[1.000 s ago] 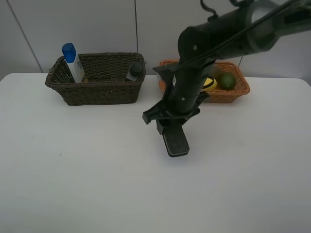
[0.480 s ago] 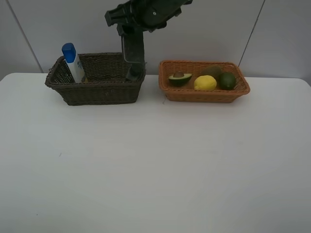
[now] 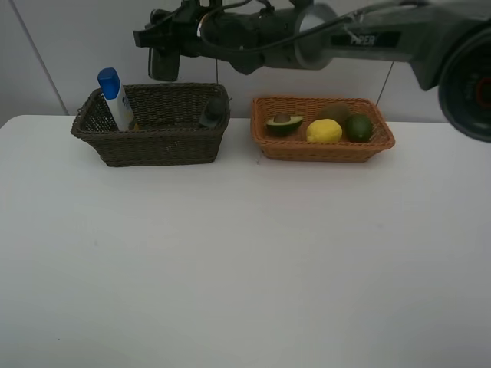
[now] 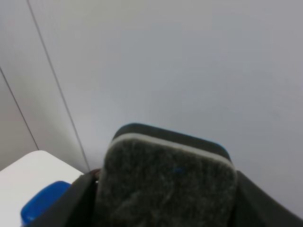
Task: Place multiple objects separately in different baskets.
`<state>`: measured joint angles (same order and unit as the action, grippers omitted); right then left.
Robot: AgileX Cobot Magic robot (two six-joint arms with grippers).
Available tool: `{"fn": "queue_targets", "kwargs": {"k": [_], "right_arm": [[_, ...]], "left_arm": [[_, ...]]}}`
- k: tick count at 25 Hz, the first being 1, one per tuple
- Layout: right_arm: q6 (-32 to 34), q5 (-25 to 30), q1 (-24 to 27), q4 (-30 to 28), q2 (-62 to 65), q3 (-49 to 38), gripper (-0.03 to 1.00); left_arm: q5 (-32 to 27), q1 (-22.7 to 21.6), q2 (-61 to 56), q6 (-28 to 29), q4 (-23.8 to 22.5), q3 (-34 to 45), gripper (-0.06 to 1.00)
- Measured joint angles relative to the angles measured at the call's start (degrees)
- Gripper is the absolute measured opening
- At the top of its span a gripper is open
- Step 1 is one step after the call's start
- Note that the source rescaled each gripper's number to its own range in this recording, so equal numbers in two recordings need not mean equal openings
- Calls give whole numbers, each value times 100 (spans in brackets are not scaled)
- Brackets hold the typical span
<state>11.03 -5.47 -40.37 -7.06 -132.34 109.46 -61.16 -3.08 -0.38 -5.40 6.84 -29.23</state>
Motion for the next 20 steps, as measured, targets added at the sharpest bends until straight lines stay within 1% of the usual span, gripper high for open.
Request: {"fn": "queue_targets", "kwargs": {"k": [5, 6, 7, 8, 9, 10, 12, 15, 16, 18, 20], "right_arm": [[0, -39, 0, 0, -147, 7, 34], [0, -39, 0, 0, -160, 12, 46], [0, -23, 0, 0, -166, 12, 75], [0, 1, 0, 0, -166, 12, 85], [0, 28, 0, 0, -166, 19, 91], [0, 94, 0, 0, -160, 19, 95], [0, 284, 0, 0, -140, 19, 98], [0, 795, 0, 0, 11, 19, 100], [0, 1001, 12, 0, 139, 19, 100], [0, 1595, 83, -5, 423, 19, 100], [0, 2160, 257, -76, 760, 19, 100]], "left_arm": [[0, 0, 0, 0, 0, 0, 100], [0, 0, 0, 0, 0, 0, 100], [0, 0, 0, 0, 0, 0, 100], [0, 0, 0, 0, 0, 0, 100], [0, 0, 0, 0, 0, 0, 100], [0, 0, 0, 0, 0, 0, 100], [0, 0, 0, 0, 0, 0, 100], [0, 0, 0, 0, 0, 0, 100], [0, 0, 0, 0, 0, 0, 100], [0, 0, 0, 0, 0, 0, 100], [0, 0, 0, 0, 0, 0, 100]]}}
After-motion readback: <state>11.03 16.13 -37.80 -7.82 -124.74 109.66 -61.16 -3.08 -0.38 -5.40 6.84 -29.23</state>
